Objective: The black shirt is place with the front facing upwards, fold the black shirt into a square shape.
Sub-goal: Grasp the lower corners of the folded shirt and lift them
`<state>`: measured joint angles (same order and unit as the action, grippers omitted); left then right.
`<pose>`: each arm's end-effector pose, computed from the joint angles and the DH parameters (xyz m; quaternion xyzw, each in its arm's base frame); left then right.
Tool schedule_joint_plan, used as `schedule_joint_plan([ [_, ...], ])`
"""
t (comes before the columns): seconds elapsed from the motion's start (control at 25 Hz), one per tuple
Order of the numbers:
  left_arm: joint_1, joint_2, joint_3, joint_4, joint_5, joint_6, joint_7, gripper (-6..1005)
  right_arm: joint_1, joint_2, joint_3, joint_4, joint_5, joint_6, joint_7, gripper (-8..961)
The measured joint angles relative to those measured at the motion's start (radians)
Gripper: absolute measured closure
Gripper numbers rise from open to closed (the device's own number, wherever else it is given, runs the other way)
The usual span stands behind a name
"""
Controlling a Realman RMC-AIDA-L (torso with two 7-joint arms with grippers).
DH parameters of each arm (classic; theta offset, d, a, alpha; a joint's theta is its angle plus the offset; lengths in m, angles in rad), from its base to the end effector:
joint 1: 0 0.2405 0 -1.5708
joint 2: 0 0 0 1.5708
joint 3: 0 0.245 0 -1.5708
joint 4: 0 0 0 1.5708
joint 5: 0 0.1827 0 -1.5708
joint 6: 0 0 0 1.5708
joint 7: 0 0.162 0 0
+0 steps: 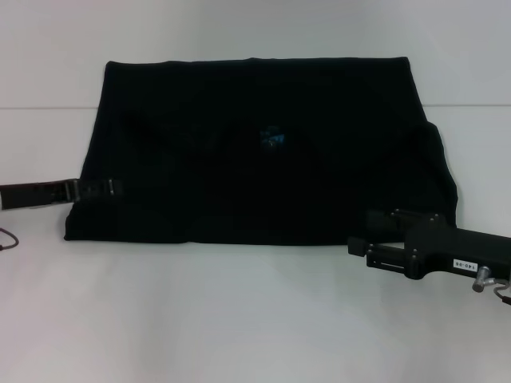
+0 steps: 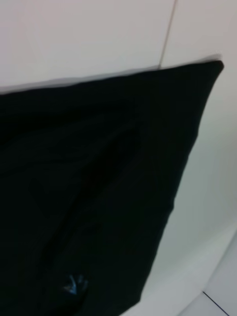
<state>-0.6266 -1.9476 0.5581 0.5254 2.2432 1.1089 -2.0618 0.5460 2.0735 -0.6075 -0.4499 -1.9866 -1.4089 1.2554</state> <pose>-0.3075 0.3739 0.0359 -0.7702 -0.5511 -0.1615 0.2775 0.2499 0.3142 -0.0313 -0.9165 0.2577 0.2512 0.1745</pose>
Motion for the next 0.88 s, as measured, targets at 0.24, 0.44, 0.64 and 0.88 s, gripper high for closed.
schedule_joint_plan([
  [0.24,-0.002,-0.012,0.030,-0.001,0.007,-0.028,0.000,115,-0.001,-0.002,-0.001,0.001,0.000,-0.006,0.001,224],
  [0.44,-0.003,-0.020,0.040,-0.001,0.008,-0.047,0.003,114,-0.001,-0.001,-0.003,0.001,0.000,-0.007,0.001,224],
  [0.64,0.000,-0.020,0.061,0.001,0.010,-0.043,-0.001,115,-0.004,-0.001,-0.003,0.001,0.000,-0.007,0.002,224],
  [0.88,0.013,-0.014,0.044,0.009,0.004,-0.066,-0.004,116,-0.005,0.000,-0.003,0.001,0.000,-0.008,0.002,225],
])
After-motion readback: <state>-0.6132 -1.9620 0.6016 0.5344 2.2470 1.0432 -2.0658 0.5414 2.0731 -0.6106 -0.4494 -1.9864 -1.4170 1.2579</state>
